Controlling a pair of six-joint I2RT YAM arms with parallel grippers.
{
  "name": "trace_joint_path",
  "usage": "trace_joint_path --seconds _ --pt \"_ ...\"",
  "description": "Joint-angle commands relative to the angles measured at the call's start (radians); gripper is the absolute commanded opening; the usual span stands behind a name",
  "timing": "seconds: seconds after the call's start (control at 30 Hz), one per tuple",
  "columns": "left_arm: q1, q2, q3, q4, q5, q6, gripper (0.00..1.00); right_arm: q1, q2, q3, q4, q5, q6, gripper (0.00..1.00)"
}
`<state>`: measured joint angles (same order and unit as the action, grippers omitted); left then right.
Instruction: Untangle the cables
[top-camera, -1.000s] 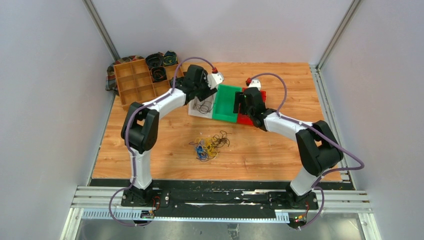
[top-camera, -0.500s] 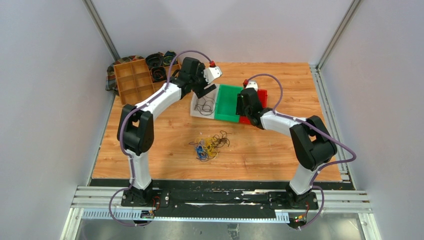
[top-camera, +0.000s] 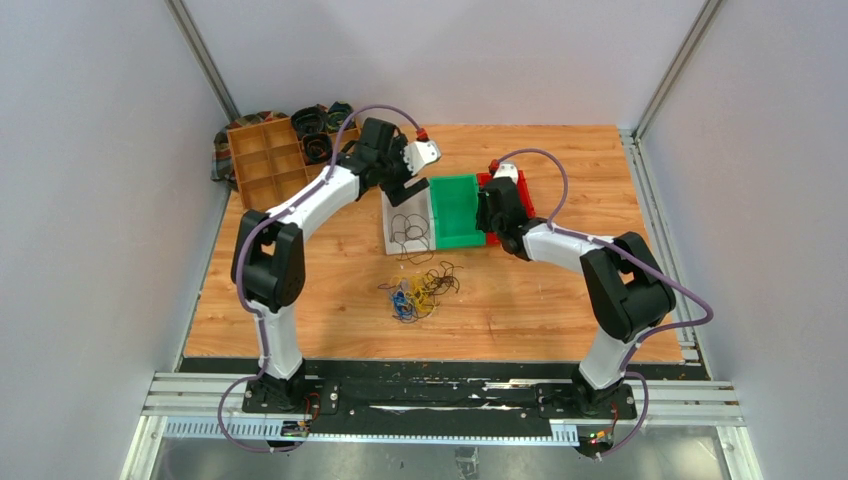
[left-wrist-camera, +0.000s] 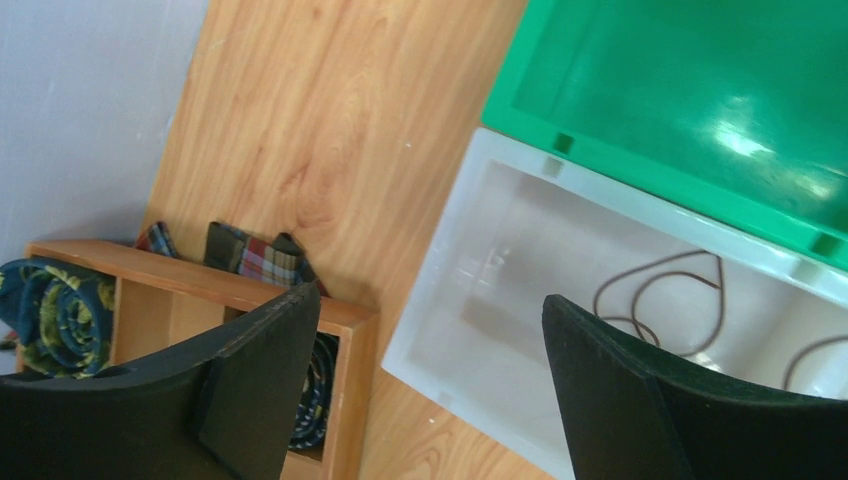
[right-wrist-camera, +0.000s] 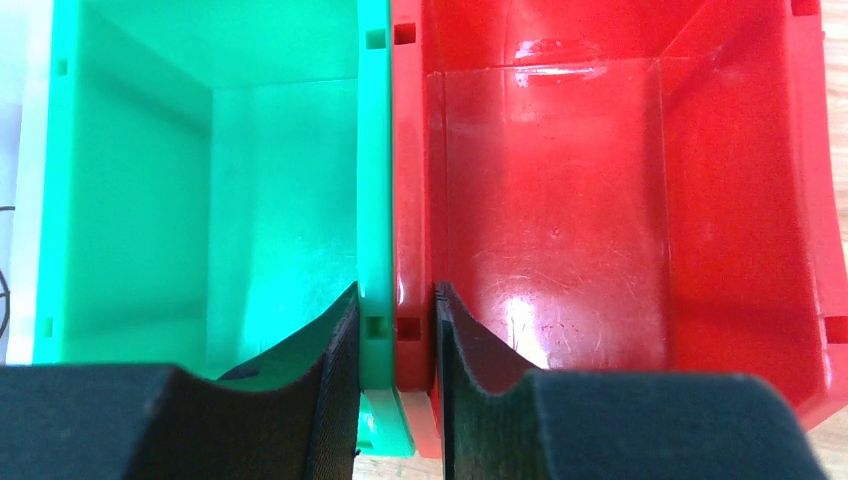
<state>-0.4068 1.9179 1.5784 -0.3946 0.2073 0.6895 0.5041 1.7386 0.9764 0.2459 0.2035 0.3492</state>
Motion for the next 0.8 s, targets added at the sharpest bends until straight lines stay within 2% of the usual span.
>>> trace_joint_path --seconds 0.0,0.17,0.37,0.53,0.67,0.77 --pt "0.029 -0.153 -0.048 -0.076 0.073 -0.001 0.91 0.039 -0.007 -0.041 -0.12 0.038 0.153 0.03" --pt "0.038 -0.265 -0.118 -0.184 0.142 0.047 0.93 0.114 0.013 0.005 -0.224 0.143 0.274 0.02" --pt "0.035 -0.35 -0.247 -0.383 0.32 0.248 0.91 0.152 -0.003 -0.003 -0.243 0.2 0.322 0.21" --pt "0.004 -0.321 -0.311 -0.431 0.372 0.263 0.86 0.159 -0.018 -0.02 -0.232 0.193 0.314 0.34" --pt "-0.036 -0.304 -0.349 -0.434 0.391 0.26 0.85 0.167 -0.032 -0.03 -0.221 0.194 0.297 0.49" --pt "-0.052 -0.27 -0.343 -0.388 0.375 0.164 0.82 0.172 -0.04 -0.033 -0.218 0.199 0.28 0.48"
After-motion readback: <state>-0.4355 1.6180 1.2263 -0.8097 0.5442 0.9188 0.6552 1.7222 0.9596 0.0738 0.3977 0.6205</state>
